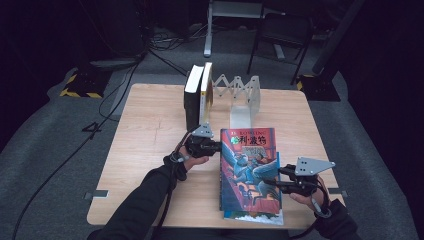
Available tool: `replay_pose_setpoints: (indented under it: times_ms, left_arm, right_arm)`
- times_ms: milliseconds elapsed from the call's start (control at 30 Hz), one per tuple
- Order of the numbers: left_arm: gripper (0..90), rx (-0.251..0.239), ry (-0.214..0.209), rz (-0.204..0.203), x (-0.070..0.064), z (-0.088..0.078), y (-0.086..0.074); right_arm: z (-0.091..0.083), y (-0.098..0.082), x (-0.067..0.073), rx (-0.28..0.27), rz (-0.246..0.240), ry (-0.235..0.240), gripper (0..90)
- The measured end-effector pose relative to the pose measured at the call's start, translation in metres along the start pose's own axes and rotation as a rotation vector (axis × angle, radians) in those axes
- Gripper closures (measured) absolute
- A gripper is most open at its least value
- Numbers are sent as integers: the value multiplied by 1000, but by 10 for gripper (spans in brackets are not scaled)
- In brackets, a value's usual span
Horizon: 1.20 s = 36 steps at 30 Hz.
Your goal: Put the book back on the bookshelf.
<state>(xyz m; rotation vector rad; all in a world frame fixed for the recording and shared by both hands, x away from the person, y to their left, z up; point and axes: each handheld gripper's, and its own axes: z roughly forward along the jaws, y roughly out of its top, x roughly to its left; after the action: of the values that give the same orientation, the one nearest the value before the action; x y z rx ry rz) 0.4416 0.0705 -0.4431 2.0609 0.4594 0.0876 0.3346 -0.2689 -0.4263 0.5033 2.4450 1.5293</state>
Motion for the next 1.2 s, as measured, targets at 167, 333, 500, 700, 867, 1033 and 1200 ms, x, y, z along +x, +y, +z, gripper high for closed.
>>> replay_pose_setpoints:
  times_ms: [167,333,500,700,867,1033,1200]
  left_arm:
    - [895,11,-8,64,-4,-9,16]
    - [897,5,31,93,-2,-22,37]
    - [898,4,32,125,-1,-34,55]
    - [843,-39,65,117,-8,-39,62]
    - [668,33,188,109,-8,-32,46]
    - [601,53,181,39,-3,-24,18]
    - [461,84,65,-38,-12,-15,-12]
  right_arm:
    - [3,9,0,19,-20,-19,611]
    - [5,15,-5,-29,-19,-120,753]
    - [2,21,-6,-76,-30,-191,816]
    - [-7,19,7,-121,-82,-251,837]
    - [-10,14,12,-133,-77,-253,841]
    - [-8,5,9,-107,-51,-236,842]
    - [-4,5,7,-93,-38,-228,842]
